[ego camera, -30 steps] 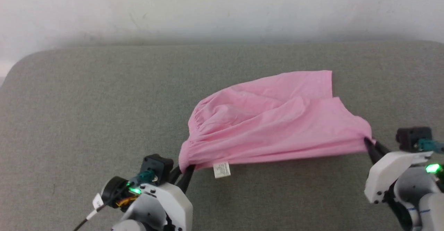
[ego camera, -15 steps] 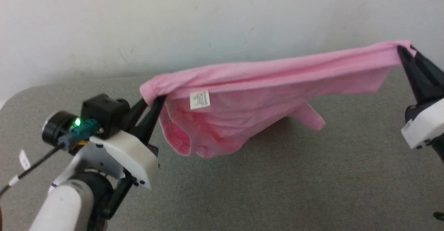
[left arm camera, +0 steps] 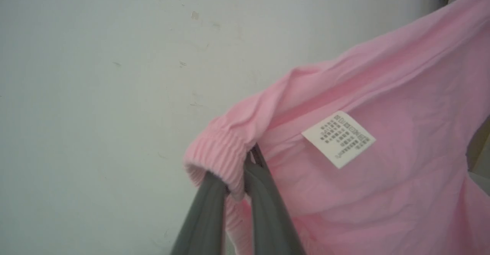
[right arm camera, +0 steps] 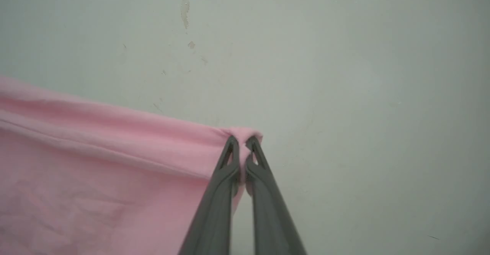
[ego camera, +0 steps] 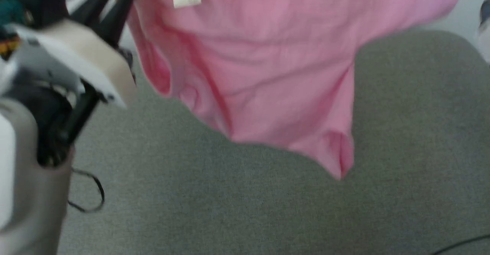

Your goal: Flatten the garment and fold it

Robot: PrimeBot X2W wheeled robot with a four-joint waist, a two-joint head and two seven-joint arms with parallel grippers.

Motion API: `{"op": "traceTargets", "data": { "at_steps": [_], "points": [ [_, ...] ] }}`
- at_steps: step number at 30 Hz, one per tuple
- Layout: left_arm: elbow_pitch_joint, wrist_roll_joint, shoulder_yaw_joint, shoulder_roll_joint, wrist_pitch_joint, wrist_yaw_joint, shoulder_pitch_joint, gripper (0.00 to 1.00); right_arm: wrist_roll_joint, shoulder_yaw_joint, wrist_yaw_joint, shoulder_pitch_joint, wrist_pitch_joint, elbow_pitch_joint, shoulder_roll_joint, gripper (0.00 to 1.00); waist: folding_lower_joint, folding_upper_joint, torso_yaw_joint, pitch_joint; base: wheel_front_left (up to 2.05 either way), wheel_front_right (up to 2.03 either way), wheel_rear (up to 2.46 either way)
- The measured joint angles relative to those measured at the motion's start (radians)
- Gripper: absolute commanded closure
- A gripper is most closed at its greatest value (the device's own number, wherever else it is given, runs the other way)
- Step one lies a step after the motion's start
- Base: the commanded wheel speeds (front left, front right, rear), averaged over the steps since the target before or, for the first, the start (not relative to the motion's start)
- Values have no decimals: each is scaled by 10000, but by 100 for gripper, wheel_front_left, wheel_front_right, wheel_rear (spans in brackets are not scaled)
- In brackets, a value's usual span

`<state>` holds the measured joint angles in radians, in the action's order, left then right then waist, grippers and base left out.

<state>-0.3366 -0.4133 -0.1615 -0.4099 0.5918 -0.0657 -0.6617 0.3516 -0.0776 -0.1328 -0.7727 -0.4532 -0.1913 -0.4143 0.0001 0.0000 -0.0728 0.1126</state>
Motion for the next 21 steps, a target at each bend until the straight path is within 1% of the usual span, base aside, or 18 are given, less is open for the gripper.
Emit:
{"op": "traceTargets", "data": {
  "at_steps": [3,5,8,12,16,21],
  "points": [
    [936,-15,-61,-71,92,-186,-1403,100,-98,-355,0,-1385,424,911,-245,100,1,0,-46,576,0,0,0],
    [1661,-2,-138,-121,33,-305,-2371,100,-211,-617,-2,-2329,800,1620,-295,100,1,0,-81,996,0,0,0],
    [2876,79,-293,-167,-267,-410,-3839,100,-474,-934,-4,-3682,1448,2744,-253,100,3,0,-143,1655,0,0,0],
    [4401,376,-508,-119,-888,-493,-5488,100,-826,-1198,-6,-5135,2293,4253,25,100,3,0,-237,2538,0,0,0],
    [5887,556,-665,150,-1613,-495,-6613,100,-1244,-1392,-4,-6056,3091,5670,410,100,4,-1,-327,3386,0,0,0],
    [7398,807,-867,426,-2512,-491,-7014,100,-1419,-1641,-4,-6304,3879,7120,857,100,3,0,-402,4276,0,0,0]
  ]
}}
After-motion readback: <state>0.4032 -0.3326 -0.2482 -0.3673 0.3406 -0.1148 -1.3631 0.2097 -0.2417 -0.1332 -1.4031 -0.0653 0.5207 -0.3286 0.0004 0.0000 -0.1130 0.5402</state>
